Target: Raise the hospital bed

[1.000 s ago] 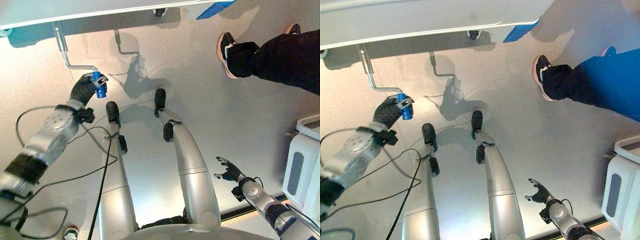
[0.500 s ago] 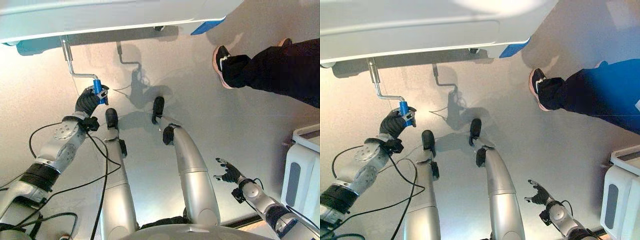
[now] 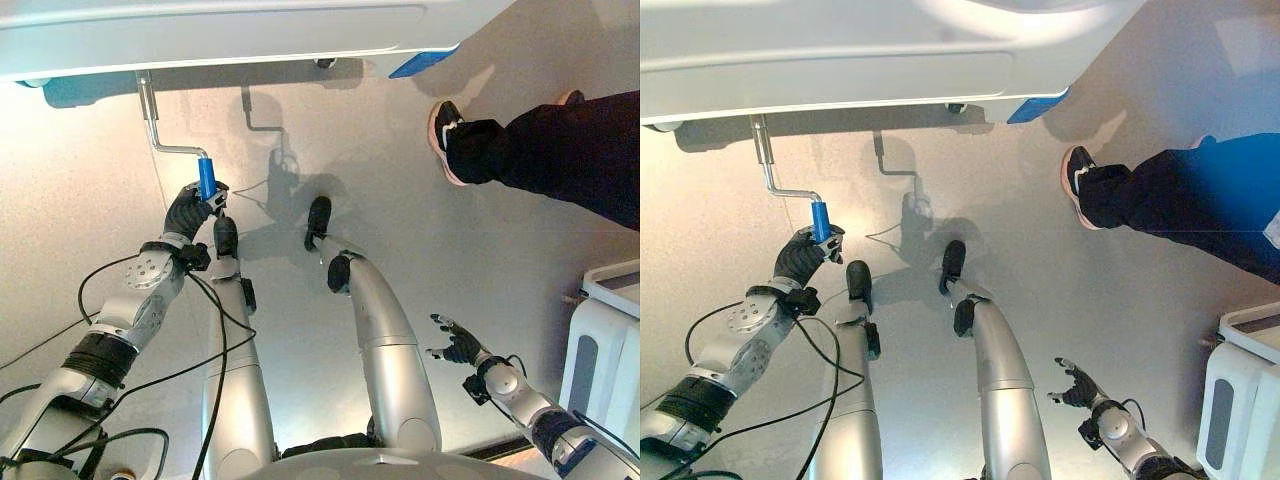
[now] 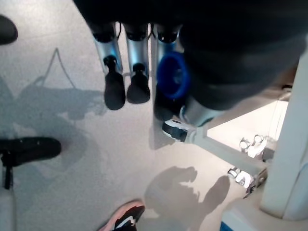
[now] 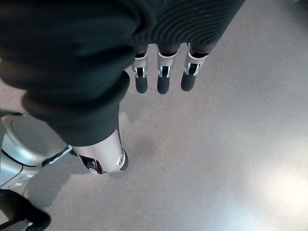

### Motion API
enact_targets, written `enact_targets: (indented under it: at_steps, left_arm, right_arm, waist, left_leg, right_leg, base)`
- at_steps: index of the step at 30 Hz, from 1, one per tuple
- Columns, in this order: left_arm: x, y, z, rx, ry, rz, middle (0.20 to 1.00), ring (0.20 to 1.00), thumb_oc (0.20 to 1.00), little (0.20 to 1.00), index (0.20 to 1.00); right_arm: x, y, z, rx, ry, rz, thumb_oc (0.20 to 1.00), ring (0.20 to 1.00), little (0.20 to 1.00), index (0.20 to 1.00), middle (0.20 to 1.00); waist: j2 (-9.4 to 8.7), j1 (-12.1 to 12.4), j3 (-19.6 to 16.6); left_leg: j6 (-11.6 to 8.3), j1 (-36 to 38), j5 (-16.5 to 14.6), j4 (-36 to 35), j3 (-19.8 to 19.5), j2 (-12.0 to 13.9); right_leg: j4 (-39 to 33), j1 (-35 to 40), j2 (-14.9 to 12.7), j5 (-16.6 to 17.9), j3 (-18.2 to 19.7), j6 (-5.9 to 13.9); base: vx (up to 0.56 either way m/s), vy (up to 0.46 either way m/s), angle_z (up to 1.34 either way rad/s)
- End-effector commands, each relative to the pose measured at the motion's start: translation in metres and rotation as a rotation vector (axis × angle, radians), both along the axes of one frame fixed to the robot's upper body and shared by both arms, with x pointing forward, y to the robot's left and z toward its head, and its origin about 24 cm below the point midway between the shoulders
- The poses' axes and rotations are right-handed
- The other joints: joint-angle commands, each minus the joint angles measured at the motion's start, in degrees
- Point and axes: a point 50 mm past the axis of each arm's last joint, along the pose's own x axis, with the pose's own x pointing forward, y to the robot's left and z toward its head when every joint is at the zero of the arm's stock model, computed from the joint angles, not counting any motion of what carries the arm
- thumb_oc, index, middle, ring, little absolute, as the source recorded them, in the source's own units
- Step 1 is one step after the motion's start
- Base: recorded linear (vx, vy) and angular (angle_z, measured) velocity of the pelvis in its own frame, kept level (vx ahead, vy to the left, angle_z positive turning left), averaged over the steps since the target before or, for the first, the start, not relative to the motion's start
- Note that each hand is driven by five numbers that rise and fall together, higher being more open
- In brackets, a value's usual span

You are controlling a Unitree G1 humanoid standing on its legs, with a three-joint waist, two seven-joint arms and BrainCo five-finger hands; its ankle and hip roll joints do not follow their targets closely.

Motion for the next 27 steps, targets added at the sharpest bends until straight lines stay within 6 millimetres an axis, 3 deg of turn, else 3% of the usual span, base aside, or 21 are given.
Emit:
enact_targets:
  at_steps: [1, 12, 13, 14, 15, 16, 18, 19, 25, 27]
  left_arm:
    - [-0.041, 0.053, 0.060, 0.147, -0.328, 0.139, 0.200, 0.200, 0.200, 0.200, 0.200]
    - [-0.037, 0.045, 0.075, 0.181, -0.371, 0.095, 0.200, 0.200, 0.200, 0.200, 0.200]
    - [-0.037, 0.043, 0.079, 0.188, -0.384, 0.083, 0.238, 0.238, 0.238, 0.238, 0.238]
    - [-0.037, 0.043, 0.079, 0.188, -0.384, 0.083, 0.385, 0.385, 0.385, 0.385, 0.385]
    - [-0.037, 0.040, 0.084, 0.179, -0.405, 0.074, 0.918, 0.918, 0.918, 0.918, 0.918]
    - [-0.037, 0.040, 0.085, 0.177, -0.410, 0.071, 0.925, 0.925, 0.925, 0.925, 0.925]
    - [-0.037, 0.040, 0.087, 0.184, -0.418, 0.070, 0.912, 0.912, 0.912, 0.912, 0.912]
    - [-0.037, 0.040, 0.087, 0.184, -0.418, 0.070, 1.000, 1.000, 1.000, 1.000, 1.000]
    - [-0.038, 0.039, 0.089, 0.179, -0.436, 0.074, 1.000, 1.000, 1.000, 1.000, 1.000]
    - [-0.038, 0.038, 0.091, 0.183, -0.442, 0.073, 1.000, 1.000, 1.000, 1.000, 1.000]
  right_arm:
    - [-0.042, -0.037, -0.014, -0.093, 0.129, -0.091, 1.000, 1.000, 1.000, 1.000, 1.000]
    - [-0.042, -0.039, -0.014, -0.098, 0.138, -0.103, 1.000, 1.000, 1.000, 1.000, 1.000]
    - [-0.044, -0.039, -0.015, -0.101, 0.143, -0.103, 1.000, 1.000, 1.000, 1.000, 1.000]
    - [-0.044, -0.039, -0.015, -0.101, 0.143, -0.103, 1.000, 1.000, 1.000, 1.000, 1.000]
    - [-0.046, -0.041, -0.016, -0.104, 0.149, -0.109, 1.000, 1.000, 1.000, 1.000, 1.000]
    - [-0.046, -0.041, -0.016, -0.103, 0.151, -0.108, 0.956, 0.956, 0.956, 0.956, 0.956]
    - [-0.047, -0.041, -0.016, -0.103, 0.152, -0.109, 0.947, 0.947, 0.947, 0.947, 0.947]
    - [-0.047, -0.041, -0.016, -0.103, 0.152, -0.109, 0.947, 0.947, 0.947, 0.947, 0.947]
    - [-0.047, -0.040, -0.017, -0.106, 0.151, -0.111, 0.959, 0.959, 0.959, 0.959, 0.959]
    - [-0.048, -0.041, -0.017, -0.107, 0.151, -0.113, 1.000, 1.000, 1.000, 1.000, 1.000]
  waist:
    - [2.90, 4.41, -3.30]
    - [3.12, 4.17, -3.02]
    - [3.25, 4.18, -3.04]
    - [3.23, 4.18, -3.04]
    - [3.43, 4.16, -3.10]
    - [3.50, 4.16, -3.10]
    - [3.64, 4.17, -3.15]
    - [3.64, 4.17, -3.16]
    - [3.98, 4.22, -3.09]
    - [4.06, 4.21, -3.09]
  left_leg:
    - [7.99, -5.91, 1.31, 3.97, 5.14, -6.86]
    - [7.96, -5.95, 1.33, 3.65, 5.32, -6.92]
    - [7.94, -5.91, 1.41, 3.55, 5.32, -6.95]
    - [7.94, -5.91, 1.41, 3.54, 5.32, -6.95]
    - [7.97, -5.91, 1.41, 3.49, 5.27, -6.99]
    - [8.00, -5.93, 1.39, 3.54, 5.26, -7.02]
    - [8.11, -6.02, 1.32, 3.65, 5.27, -7.07]
    - [8.11, -6.02, 1.32, 3.66, 5.27, -7.07]
    - [8.18, -6.13, 1.31, 3.81, 5.49, -7.08]
    - [8.24, -6.17, 1.21, 3.86, 5.49, -7.09]
  right_leg:
    - [-6.07, -0.33, -2.10, 5.48, 9.24, 9.45]
    - [-5.54, -0.81, -1.96, 5.10, 9.42, 9.22]
    - [-5.62, -0.84, -1.97, 5.10, 9.46, 9.23]
    - [-5.62, -0.84, -1.97, 5.10, 9.46, 9.23]
    - [-5.60, -0.91, -1.99, 5.02, 9.51, 9.19]
    - [-5.51, -1.00, -1.99, 5.00, 9.54, 9.19]
    - [-5.37, -1.09, -1.99, 4.94, 9.61, 9.16]
    - [-5.36, -1.10, -1.99, 4.94, 9.62, 9.16]
    - [-5.06, -1.32, -1.99, 4.95, 9.80, 9.20]
    - [-5.00, -1.41, -1.95, 4.84, 9.86, 9.19]
  base:
    - [0.00, 0.000, 0.00]
    - [0.00, 0.000, 0.00]
    - [0.00, 0.000, 0.00]
    - [0.00, 0.000, 0.00]
    - [0.00, 0.000, 0.00]
    - [0.00, 0.000, 0.00]
    - [0.00, 0.000, 0.00]
    - [0.00, 0.000, 0.00]
    - [0.00, -0.004, 0.14]
    - [0.00, -0.005, 0.22]
